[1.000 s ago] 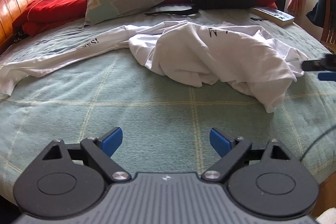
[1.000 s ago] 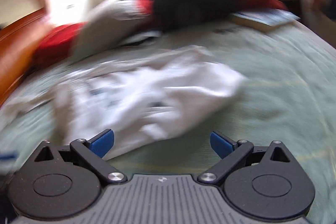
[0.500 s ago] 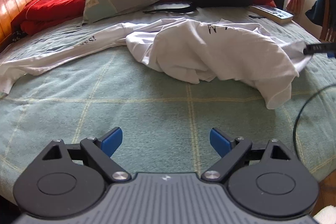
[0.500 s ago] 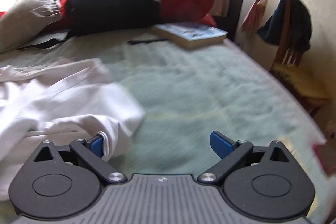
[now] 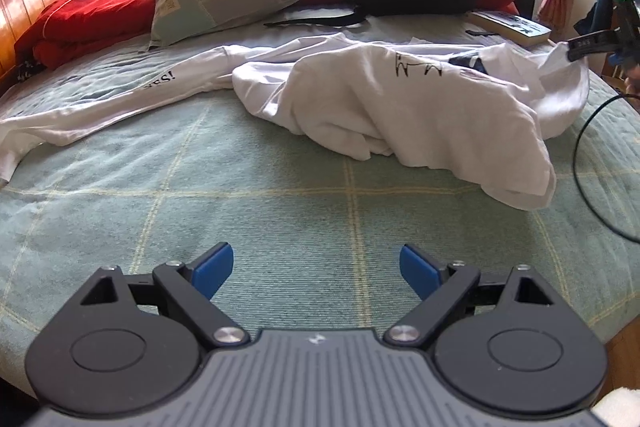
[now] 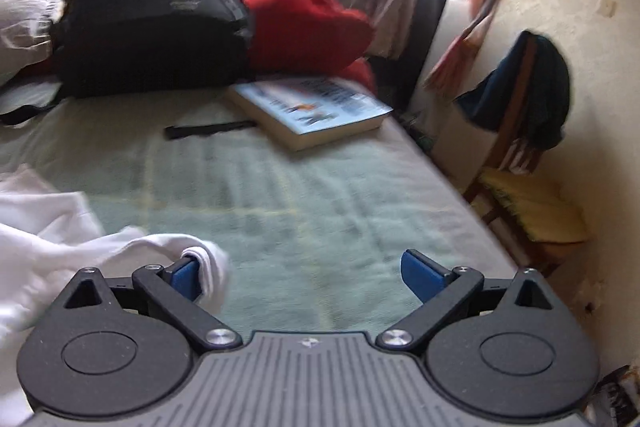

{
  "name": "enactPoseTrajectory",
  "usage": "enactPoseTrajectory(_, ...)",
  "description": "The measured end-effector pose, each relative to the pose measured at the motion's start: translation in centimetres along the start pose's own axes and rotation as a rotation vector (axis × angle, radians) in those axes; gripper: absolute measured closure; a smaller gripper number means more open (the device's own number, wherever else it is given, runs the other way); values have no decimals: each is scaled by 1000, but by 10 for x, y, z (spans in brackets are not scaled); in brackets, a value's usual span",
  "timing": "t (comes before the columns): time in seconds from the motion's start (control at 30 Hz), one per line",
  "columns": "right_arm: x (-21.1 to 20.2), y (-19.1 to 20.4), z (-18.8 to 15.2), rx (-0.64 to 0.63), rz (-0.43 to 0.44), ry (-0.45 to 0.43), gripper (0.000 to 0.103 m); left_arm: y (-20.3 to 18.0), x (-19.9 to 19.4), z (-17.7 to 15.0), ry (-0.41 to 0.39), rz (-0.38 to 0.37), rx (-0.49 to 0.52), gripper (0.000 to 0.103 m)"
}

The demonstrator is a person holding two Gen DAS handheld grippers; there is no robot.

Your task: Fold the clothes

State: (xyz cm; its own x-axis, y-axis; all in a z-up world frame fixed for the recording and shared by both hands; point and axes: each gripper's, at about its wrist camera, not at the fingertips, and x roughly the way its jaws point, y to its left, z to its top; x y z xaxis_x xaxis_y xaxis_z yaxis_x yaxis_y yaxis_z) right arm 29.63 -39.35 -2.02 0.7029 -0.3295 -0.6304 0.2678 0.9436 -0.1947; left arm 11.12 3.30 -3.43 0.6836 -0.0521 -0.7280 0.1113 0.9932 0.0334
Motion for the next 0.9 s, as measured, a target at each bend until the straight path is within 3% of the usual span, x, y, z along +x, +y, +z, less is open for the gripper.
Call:
enactPoseTrajectory(0.3,-41,-20,-58,257,418,114,2,-5,6,-1,16,-8,24,13)
enactPoseTrajectory(0.47,-46,-17,-94,458,734,242,3,-13,7,-1,17,-27,46,13)
enactPoseTrajectory(0.53,-44,-7,-108,516,818,296,7,-15,6,-2,20,-27,50,13)
enactPoseTrajectory(0.63,-36,7,-119,570,855,319,18,-15,7,-3,28,-23,49,13)
enactPoseTrajectory(0.8,-16,16,-121,671,853,266,26,-15,11,-5,43,-23,41,13)
enactPoseTrajectory(0.9,-4,20,-123,741,848,231,45,-19,11,-6,44,-29,51,13)
